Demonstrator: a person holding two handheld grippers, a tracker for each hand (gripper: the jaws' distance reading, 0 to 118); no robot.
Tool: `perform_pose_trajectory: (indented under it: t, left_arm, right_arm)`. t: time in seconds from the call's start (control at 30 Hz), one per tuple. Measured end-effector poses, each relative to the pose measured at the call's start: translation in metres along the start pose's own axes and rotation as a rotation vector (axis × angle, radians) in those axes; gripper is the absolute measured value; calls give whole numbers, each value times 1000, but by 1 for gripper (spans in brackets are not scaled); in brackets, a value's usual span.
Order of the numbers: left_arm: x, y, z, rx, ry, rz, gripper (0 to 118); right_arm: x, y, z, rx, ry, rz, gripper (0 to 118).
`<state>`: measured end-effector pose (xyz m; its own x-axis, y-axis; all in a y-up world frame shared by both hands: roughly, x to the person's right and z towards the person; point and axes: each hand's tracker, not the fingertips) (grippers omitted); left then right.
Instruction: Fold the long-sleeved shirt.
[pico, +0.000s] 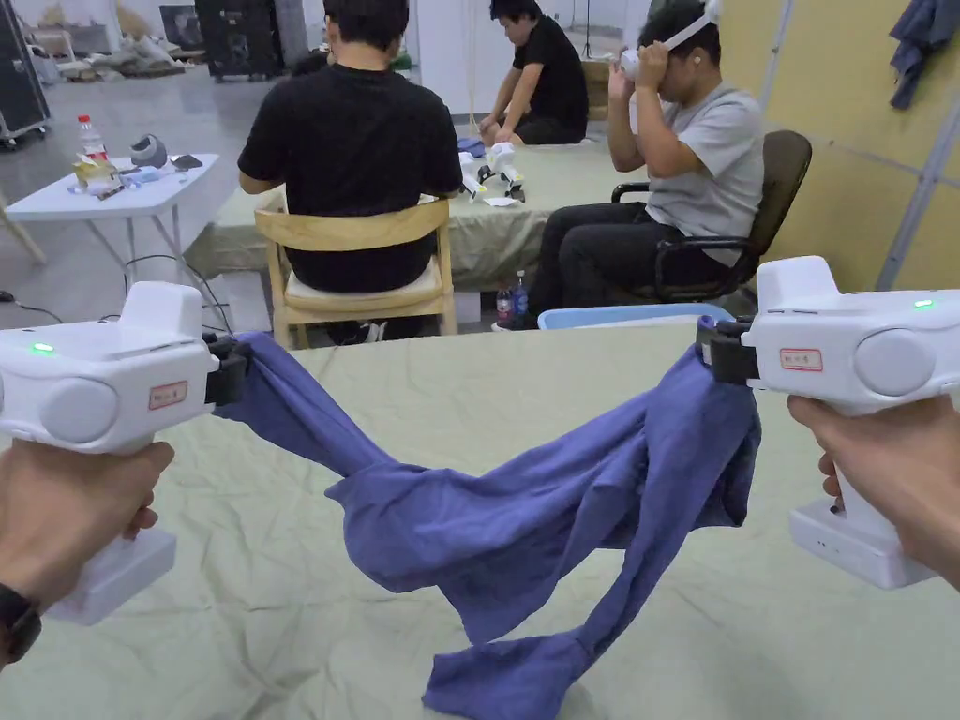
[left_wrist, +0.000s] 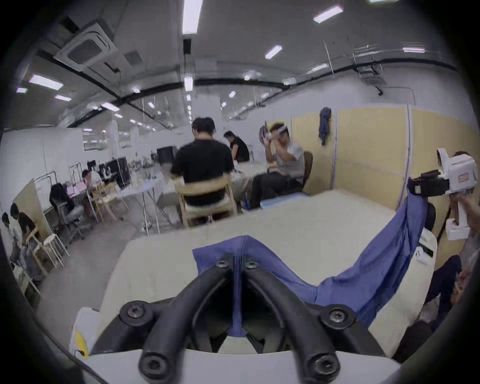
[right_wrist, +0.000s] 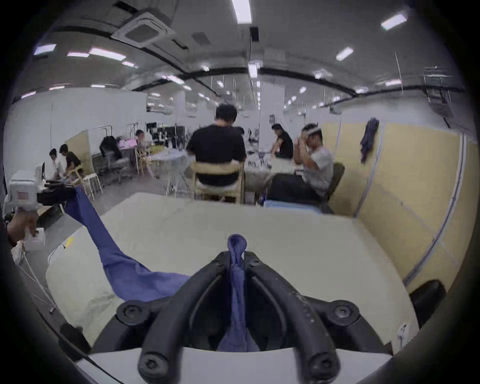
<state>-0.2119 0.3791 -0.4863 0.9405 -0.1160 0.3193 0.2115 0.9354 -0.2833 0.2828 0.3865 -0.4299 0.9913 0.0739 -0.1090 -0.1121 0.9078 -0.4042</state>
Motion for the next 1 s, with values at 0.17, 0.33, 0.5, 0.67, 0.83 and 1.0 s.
perform_pose_trajectory:
  t: [0.17,0.33,0.5,0.67,0.83,1.0]
  left_arm:
    - [-33,74,35,125,44,43,3]
    - [-64,135,60,207,102,63,3]
    - [-93,178,81,276,161,109,3]
    - [-103,204,91,297,173,138,3]
    - [-105,210,86,295,165,155,3]
    - [-101,212,80,290,143,170,3]
  right_arm:
    - [-2,71,30,101,5,-3,11]
    - [0,141,57,196,-2,1,11]
    - [2,204,81,252,-47,47,11]
    - [3,253,96,285,-70,30,11]
    - [1,271,99,296,-84,26,11]
    - [3,269,94,290,-85,-5,11]
